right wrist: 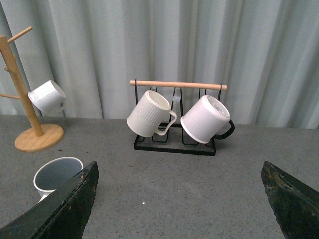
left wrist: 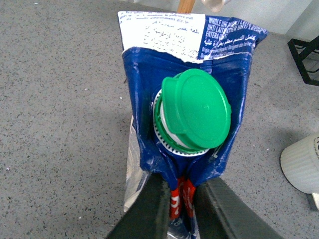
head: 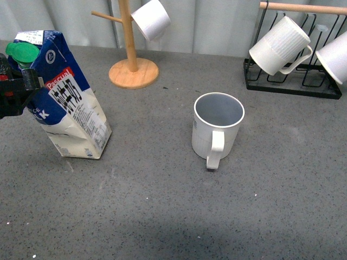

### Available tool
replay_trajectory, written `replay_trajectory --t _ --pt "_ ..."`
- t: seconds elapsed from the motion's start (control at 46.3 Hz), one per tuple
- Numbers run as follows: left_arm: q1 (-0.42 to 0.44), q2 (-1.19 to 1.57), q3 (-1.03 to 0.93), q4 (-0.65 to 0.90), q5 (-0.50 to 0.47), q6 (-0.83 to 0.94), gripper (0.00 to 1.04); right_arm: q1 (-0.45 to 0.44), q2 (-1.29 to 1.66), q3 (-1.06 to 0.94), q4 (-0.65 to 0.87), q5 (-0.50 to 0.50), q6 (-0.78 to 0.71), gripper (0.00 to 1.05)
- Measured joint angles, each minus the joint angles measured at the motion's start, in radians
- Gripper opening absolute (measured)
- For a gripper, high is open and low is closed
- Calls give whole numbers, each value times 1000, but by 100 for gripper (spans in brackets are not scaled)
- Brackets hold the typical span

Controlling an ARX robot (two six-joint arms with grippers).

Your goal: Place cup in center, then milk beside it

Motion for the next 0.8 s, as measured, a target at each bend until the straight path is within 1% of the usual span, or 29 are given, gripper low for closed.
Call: replay_trajectory --t 0.065,0.086,0.281,0.454,0.692,0.8 --pt "-11 -8 -3 5 -7 -13 5 0 0 0 0 0 0 95" --pt "-14 -11 -4 7 -10 -17 4 0 0 0 0 0 0 95" --pt "-94 -25 -10 51 -95 -46 4 0 0 0 0 0 0 95" --pt "-240 -8 -1 90 -208 -86 4 0 0 0 0 0 0 95" --pt "-368 65 39 117 -266 -93 4 0 0 0 0 0 0 95" --pt "-389 86 58 122 -277 -93 4 0 0 0 0 0 0 95"
